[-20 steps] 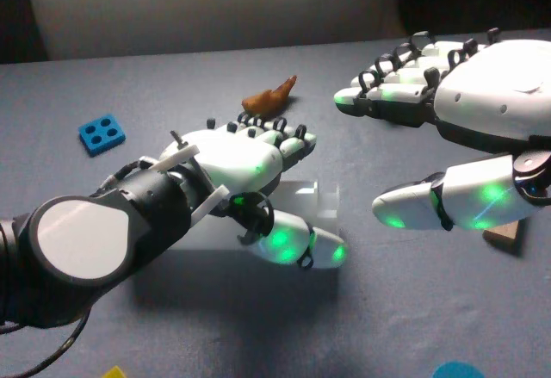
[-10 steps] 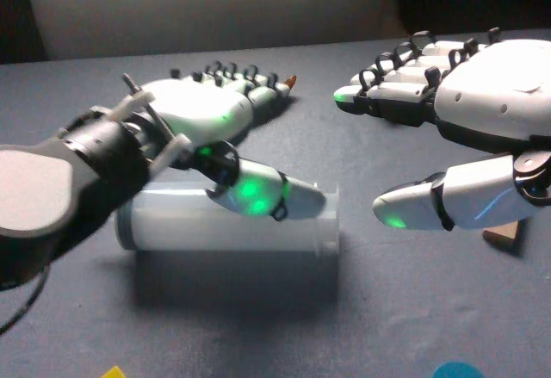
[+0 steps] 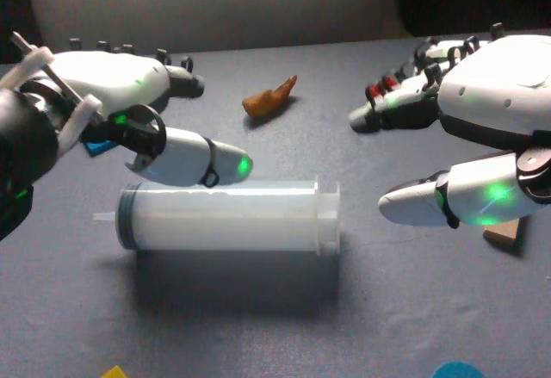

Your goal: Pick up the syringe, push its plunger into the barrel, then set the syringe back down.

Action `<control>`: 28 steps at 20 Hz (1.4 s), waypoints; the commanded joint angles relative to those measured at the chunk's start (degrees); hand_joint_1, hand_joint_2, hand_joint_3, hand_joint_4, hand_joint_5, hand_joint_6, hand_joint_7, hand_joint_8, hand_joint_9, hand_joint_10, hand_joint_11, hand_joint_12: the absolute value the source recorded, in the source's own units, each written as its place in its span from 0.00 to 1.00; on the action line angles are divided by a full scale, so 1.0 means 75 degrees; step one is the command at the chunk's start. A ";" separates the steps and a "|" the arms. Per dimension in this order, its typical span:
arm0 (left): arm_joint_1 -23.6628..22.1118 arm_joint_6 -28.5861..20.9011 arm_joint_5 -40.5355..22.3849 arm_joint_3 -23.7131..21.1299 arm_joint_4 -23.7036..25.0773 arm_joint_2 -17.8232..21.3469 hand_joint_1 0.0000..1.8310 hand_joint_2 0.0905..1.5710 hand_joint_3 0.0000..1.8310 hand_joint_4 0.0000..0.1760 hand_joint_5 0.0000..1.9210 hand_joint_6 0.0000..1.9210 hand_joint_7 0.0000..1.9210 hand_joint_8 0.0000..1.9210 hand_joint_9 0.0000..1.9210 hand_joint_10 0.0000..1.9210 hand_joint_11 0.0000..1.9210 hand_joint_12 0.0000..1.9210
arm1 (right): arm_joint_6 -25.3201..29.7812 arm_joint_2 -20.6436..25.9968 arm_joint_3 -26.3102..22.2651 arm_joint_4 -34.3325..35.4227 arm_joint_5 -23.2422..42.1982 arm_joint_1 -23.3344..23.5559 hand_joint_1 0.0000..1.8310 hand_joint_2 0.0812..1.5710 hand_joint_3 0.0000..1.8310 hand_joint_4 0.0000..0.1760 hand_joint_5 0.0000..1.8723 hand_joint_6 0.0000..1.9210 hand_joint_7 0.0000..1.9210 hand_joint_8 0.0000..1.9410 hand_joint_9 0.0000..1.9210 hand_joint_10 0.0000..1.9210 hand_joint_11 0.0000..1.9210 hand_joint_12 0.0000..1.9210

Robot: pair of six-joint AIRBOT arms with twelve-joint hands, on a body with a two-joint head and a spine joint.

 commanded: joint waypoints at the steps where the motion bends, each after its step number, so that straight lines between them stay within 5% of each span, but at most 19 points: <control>1: -0.0155 0.0044 0.0400 -0.0072 0.0267 0.0043 0.12 0.66 0.00 0.00 0.26 0.01 0.30 0.01 0.36 0.05 0.18 0.53 | 0.0023 0.0056 -0.0020 0.0005 0.0720 0.0079 0.17 0.71 0.00 0.00 0.34 0.01 0.36 0.01 0.36 0.03 0.15 0.59; 3: -0.0339 0.0402 0.0659 -0.0248 -0.0144 0.0082 0.12 0.68 0.00 0.00 0.31 0.01 0.38 0.03 0.43 0.08 0.21 0.62 | 0.0038 0.0066 -0.0020 0.0009 0.0720 0.0085 0.17 0.73 0.00 0.00 0.41 0.01 0.44 0.02 0.44 0.06 0.21 0.64; 4: -0.0544 0.0877 0.0831 -0.0377 -0.0503 0.0099 0.19 0.74 0.00 0.00 0.48 0.04 0.52 0.17 0.45 0.43 0.31 0.75 | 0.0038 0.0073 -0.0020 0.0009 0.0716 0.0085 0.22 0.76 0.00 0.00 0.42 0.33 0.47 0.40 0.48 0.48 0.39 0.78; 5: -0.0665 0.0998 0.0938 -0.0474 -0.0597 0.0104 0.19 0.74 0.00 0.00 0.48 0.04 0.52 0.17 0.45 0.43 0.31 0.75 | 0.0036 0.0077 -0.0020 0.0009 0.0696 0.0083 0.22 0.76 0.00 0.00 0.42 0.33 0.47 0.40 0.48 0.48 0.39 0.78; 6: -0.0715 0.0998 0.1010 -0.0528 -0.0612 0.0104 0.23 0.77 0.00 0.00 0.46 0.42 0.47 0.61 0.43 0.75 0.35 0.89 | 0.0035 0.0078 -0.0020 0.0009 0.0674 0.0082 0.26 0.78 0.00 0.00 0.33 0.83 0.39 0.88 0.47 0.90 0.52 0.96; 7: -0.0789 0.0998 0.1175 -0.0639 -0.0713 0.0103 0.26 0.78 0.00 0.00 0.39 0.79 0.44 0.93 0.45 0.98 0.42 1.00 | 0.0033 0.0078 -0.0020 0.0009 0.0654 0.0082 0.30 0.79 0.00 0.00 0.32 1.00 0.39 1.00 0.52 1.00 0.66 1.00; 8: -0.0836 0.0998 0.1323 -0.0721 -0.0757 0.0108 0.29 0.78 0.00 0.00 0.42 0.96 0.48 0.99 0.52 1.00 0.52 1.00 | 0.0031 0.0078 -0.0020 0.0008 0.0642 0.0082 0.32 0.78 0.00 0.00 0.41 1.00 0.45 1.00 0.58 1.00 0.73 1.00; 9: -0.0853 0.0998 0.1389 -0.0777 -0.0793 0.0116 0.29 0.78 0.00 0.00 0.42 0.96 0.48 0.99 0.52 1.00 0.52 1.00 | 0.0029 0.0083 -0.0020 0.0008 0.0640 0.0079 0.32 0.78 0.00 0.00 0.41 1.00 0.45 1.00 0.58 1.00 0.73 1.00; 10: -0.0861 0.0998 0.1426 -0.0838 -0.0796 0.0122 0.23 0.83 0.00 0.45 0.53 1.00 0.57 1.00 0.57 1.00 0.59 1.00 | 0.0028 0.0088 -0.0020 0.0008 0.0639 0.0077 0.28 0.81 0.00 0.00 0.55 1.00 0.58 1.00 0.68 1.00 0.82 1.00; 11: -0.0871 0.0983 0.1427 -0.0906 -0.0796 0.0121 0.21 0.85 0.00 0.48 0.59 1.00 0.63 1.00 0.63 1.00 0.65 1.00 | 0.0028 0.0091 -0.0020 0.0008 0.0639 0.0077 0.22 0.84 0.01 0.00 0.60 1.00 0.63 1.00 0.74 1.00 0.86 1.00; 12: -0.0883 0.0985 0.1462 -0.1002 -0.0795 0.0118 0.20 0.85 0.00 0.44 0.64 1.00 0.69 1.00 0.68 1.00 0.70 1.00 | 0.0027 0.0090 -0.0020 0.0008 0.0624 0.0085 0.19 0.88 0.01 0.00 0.63 1.00 0.68 1.00 0.78 1.00 0.88 1.00; 13: -0.0884 0.0973 0.1525 -0.1079 -0.0795 0.0119 0.21 0.86 0.00 0.00 0.68 1.00 0.72 1.00 0.71 1.00 0.73 1.00 | 0.0027 0.0089 -0.0021 0.0008 0.0613 0.0089 0.19 0.90 0.01 0.00 0.64 1.00 0.71 1.00 0.80 1.00 0.90 1.00; 16: -0.0883 0.0867 0.1586 -0.1174 -0.0795 0.0145 0.23 0.86 0.00 0.00 0.70 1.00 0.75 1.00 0.75 1.00 0.78 1.00 | 0.0025 0.0100 -0.0020 0.0008 0.0609 0.0084 0.21 0.94 0.00 0.00 0.64 1.00 0.73 1.00 0.81 1.00 0.90 1.00; 28: -0.0959 0.0865 0.1439 -0.1211 -0.0795 0.0155 0.26 0.88 0.00 0.00 0.64 1.00 0.70 1.00 0.71 1.00 0.74 1.00 | 0.0014 0.0099 -0.0025 0.0008 0.0596 0.0080 0.21 0.93 0.00 0.00 0.60 1.00 0.67 1.00 0.76 1.00 0.87 1.00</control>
